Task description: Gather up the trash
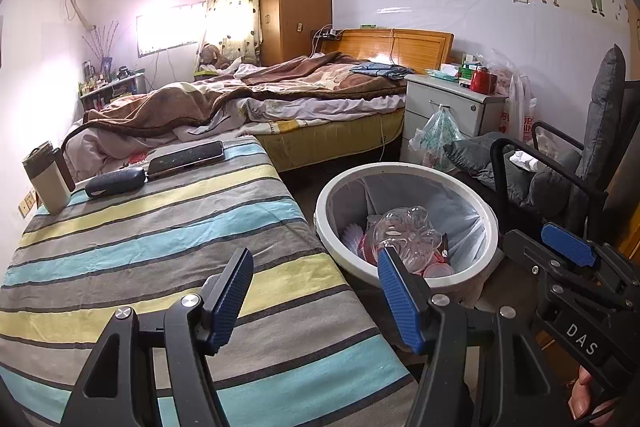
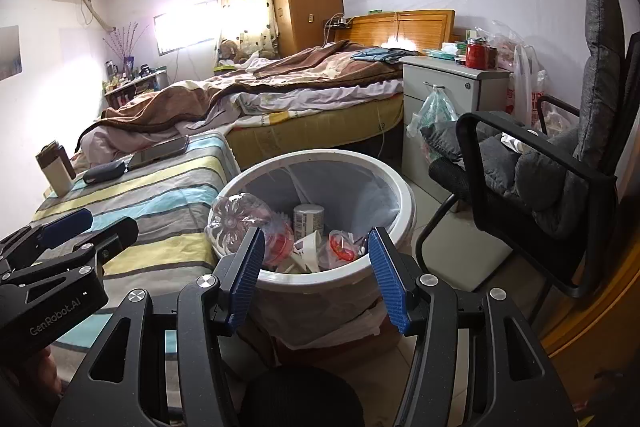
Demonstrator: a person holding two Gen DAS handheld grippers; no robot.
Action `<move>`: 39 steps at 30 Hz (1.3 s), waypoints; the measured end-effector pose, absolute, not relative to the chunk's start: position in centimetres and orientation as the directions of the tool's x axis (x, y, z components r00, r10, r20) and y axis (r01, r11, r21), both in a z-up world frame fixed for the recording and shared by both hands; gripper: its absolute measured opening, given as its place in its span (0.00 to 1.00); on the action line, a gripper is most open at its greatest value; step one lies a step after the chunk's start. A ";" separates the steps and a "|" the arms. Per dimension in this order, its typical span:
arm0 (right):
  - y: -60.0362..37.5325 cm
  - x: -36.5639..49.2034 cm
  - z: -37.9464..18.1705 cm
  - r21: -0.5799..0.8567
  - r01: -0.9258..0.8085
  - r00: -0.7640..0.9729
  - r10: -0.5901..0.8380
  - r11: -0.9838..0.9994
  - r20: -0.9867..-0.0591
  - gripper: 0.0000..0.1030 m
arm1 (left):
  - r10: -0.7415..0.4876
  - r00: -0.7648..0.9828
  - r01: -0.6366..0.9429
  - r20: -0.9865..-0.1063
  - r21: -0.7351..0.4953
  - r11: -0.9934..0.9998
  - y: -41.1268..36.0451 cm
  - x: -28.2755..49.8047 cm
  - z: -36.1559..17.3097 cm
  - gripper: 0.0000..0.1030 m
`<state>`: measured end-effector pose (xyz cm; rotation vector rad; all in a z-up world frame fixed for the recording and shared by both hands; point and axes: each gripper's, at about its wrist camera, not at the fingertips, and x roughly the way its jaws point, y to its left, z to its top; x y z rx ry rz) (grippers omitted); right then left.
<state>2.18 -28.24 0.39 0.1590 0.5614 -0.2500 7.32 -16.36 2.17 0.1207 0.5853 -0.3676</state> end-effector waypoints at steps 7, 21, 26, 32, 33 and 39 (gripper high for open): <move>-28.1 2.1 0.4 0.080 0.276 0.817 -0.190 0.958 -0.544 0.54 | -0.302 0.773 0.369 -0.557 0.009 0.929 -16.4 7.3 2.1 0.63; -27.8 2.1 0.4 0.080 0.277 0.816 -0.190 0.958 -0.546 0.54 | -0.299 0.772 0.366 -0.561 0.008 0.931 -16.1 7.3 1.9 0.63; -27.8 2.1 0.4 0.081 0.277 0.816 -0.190 0.958 -0.546 0.54 | -0.291 0.775 0.359 -0.561 0.012 0.933 -16.2 7.3 1.8 0.63; -27.8 2.1 0.4 0.081 0.276 0.816 -0.189 0.958 -0.546 0.54 | -0.289 0.776 0.356 -0.561 0.012 0.934 -16.2 7.3 1.8 0.63; -27.8 2.1 0.4 0.081 0.276 0.816 -0.190 0.958 -0.546 0.54 | -0.290 0.775 0.357 -0.562 0.011 0.934 -16.1 7.3 1.9 0.63; -27.5 2.1 0.4 0.081 0.274 0.816 -0.187 0.958 -0.548 0.54 | -0.291 0.774 0.359 -0.563 0.010 0.933 -16.1 7.4 1.9 0.63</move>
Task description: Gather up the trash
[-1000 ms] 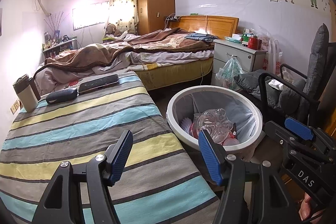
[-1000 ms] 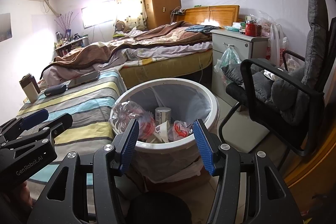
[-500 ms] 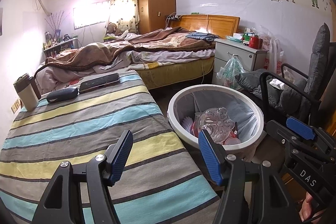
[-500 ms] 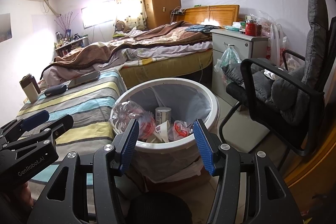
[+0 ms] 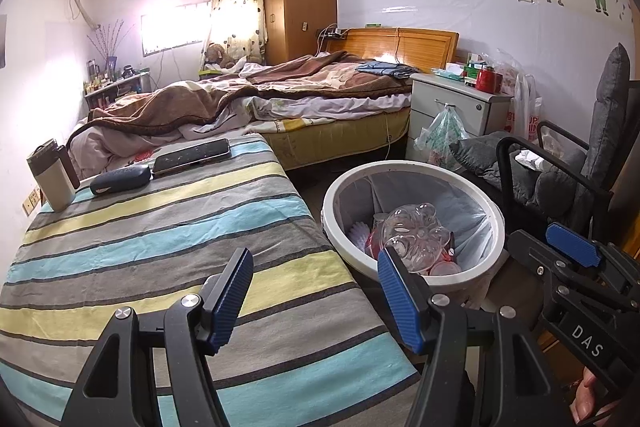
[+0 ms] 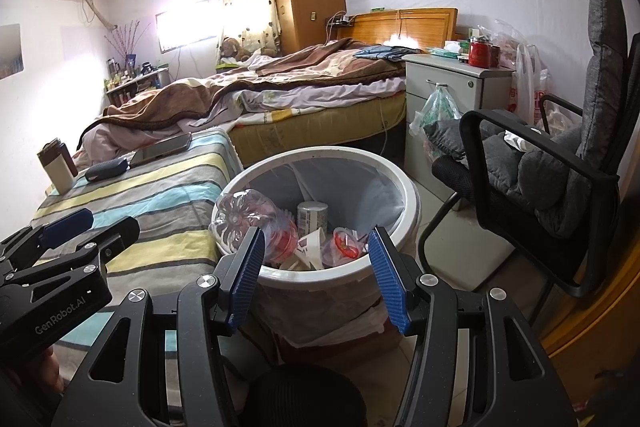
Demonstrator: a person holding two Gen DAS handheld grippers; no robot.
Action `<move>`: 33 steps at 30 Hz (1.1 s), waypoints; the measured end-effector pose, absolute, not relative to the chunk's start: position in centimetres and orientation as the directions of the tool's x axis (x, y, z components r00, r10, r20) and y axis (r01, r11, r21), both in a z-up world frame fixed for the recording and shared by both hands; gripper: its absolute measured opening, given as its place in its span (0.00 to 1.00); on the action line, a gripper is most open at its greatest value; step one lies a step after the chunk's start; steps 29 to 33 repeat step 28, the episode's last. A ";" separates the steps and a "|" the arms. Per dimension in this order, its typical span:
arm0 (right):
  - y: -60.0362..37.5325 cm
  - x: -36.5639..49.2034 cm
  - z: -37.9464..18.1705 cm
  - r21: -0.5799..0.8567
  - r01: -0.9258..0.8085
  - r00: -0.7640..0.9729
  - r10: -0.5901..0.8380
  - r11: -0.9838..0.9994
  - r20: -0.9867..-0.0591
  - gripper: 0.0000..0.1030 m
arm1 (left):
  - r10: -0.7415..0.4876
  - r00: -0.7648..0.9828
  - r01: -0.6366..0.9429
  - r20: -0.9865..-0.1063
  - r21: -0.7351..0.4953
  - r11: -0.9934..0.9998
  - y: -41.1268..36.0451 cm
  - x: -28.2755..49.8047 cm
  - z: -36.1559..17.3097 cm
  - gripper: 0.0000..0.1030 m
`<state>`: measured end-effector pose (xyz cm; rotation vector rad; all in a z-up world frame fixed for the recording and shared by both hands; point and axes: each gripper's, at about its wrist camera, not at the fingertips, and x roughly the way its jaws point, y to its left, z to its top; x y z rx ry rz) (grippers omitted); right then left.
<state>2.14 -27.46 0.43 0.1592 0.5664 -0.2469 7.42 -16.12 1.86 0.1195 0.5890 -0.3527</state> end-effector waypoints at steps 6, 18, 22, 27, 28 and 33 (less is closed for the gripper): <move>-27.4 2.1 0.4 0.082 0.275 0.814 -0.186 0.958 -0.549 0.54 | -0.289 0.773 0.357 -0.564 0.010 0.934 -16.0 7.5 1.8 0.63; -27.4 2.1 0.4 0.083 0.275 0.813 -0.186 0.958 -0.551 0.54 | -0.292 0.776 0.349 -0.559 -0.004 0.937 -15.9 7.5 1.6 0.63; -27.4 2.1 0.4 0.081 0.275 0.813 -0.186 0.958 -0.552 0.54 | -0.285 0.777 0.344 -0.562 0.000 0.939 -16.0 7.5 1.6 0.63; -27.6 2.2 0.3 0.083 0.271 0.813 -0.182 0.959 -0.553 0.54 | -0.281 0.777 0.343 -0.563 0.004 0.939 -15.9 7.5 1.5 0.63; -27.6 2.2 0.3 0.082 0.270 0.813 -0.181 0.959 -0.553 0.54 | -0.281 0.778 0.342 -0.562 0.004 0.940 -15.9 7.5 1.5 0.63; -27.6 2.2 0.3 0.082 0.270 0.813 -0.181 0.959 -0.553 0.54 | -0.281 0.778 0.342 -0.562 0.004 0.940 -15.9 7.5 1.5 0.63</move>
